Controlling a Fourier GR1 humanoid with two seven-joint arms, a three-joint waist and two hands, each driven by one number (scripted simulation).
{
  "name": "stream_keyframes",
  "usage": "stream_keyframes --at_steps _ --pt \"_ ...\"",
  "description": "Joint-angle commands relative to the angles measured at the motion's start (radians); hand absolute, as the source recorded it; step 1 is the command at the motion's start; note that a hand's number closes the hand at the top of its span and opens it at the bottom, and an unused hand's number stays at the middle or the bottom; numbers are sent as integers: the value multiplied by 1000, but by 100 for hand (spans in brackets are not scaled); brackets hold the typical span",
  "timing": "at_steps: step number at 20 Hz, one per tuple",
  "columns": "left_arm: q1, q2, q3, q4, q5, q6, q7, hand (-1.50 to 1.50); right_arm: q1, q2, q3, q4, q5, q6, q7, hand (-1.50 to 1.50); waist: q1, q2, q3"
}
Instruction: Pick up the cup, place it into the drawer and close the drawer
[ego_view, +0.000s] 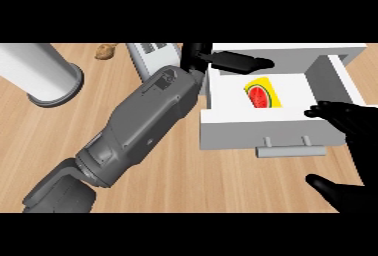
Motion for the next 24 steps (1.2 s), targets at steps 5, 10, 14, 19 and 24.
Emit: stream_keyframes --at_steps 5,10,14,19,24 --pt "166 131 55 -210 19 -2 20 -150 93 -132 7 -71 90 140 -19 150 49 -16 -1" --pt "356 228 59 -425 22 17 72 -150 104 -165 -15 -15 157 174 -72 150 57 -14 0" --pt "486 329 72 -622 26 43 141 -150 76 -144 58 17 292 141 -65 150 63 -12 0" --pt "715 432 99 -828 51 -23 160 -150 65 -132 92 104 401 119 -87 150 63 -9 0" --pt "820 483 158 -842 74 -118 130 -150 61 -184 201 112 637 117 -196 150 53 -6 -1"
